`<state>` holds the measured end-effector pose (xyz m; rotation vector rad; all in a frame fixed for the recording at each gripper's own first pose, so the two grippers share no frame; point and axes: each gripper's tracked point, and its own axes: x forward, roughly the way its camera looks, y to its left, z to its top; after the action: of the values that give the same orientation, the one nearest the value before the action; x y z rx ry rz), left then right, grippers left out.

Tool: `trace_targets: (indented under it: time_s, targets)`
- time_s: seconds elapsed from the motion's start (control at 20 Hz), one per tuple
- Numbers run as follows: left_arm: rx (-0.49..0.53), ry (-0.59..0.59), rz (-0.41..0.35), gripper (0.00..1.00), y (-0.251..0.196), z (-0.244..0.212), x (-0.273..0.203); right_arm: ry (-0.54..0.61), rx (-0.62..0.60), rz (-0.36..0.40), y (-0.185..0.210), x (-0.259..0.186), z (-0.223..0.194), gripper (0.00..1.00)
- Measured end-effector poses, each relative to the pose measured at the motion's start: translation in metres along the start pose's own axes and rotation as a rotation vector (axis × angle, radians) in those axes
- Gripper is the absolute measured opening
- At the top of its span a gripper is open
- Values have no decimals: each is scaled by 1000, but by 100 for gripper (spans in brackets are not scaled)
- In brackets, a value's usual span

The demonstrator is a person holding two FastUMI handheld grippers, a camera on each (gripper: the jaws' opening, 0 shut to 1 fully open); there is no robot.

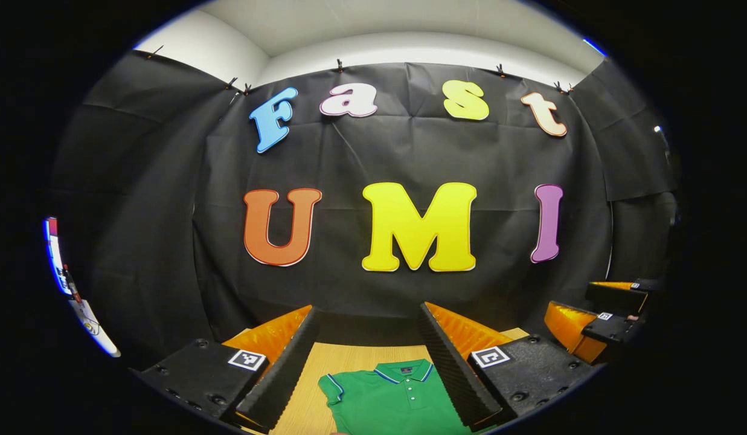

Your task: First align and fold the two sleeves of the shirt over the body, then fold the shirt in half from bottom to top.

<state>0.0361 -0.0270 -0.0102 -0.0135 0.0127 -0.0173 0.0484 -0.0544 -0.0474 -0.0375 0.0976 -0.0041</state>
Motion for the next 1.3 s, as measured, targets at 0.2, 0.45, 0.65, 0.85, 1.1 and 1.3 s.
trace_targets:
  time_s: [0.2, 0.45, 0.65, 0.85, 1.1, 1.3]
  targets:
    - [0, 5, 6, 100, -8, -4, 9, 103, -23, -7, -25, 25, -46, 96]
    - [1, 33, 9, 100, -22, -17, 23, 248, -26, -1, -52, 70, -117, 96]
    - [5, 52, 20, 100, -32, -25, 36, 373, -9, -4, -73, 112, -182, 96]
    - [8, 87, 20, 100, -43, -37, 49, 473, -14, -17, -93, 145, -241, 97]
    - [40, 105, 30, 100, -49, -45, 57, 584, 3, -14, -103, 175, -298, 97]
    - [42, 130, 45, 100, -48, -55, 62, 655, -26, 16, -102, 188, -332, 95]
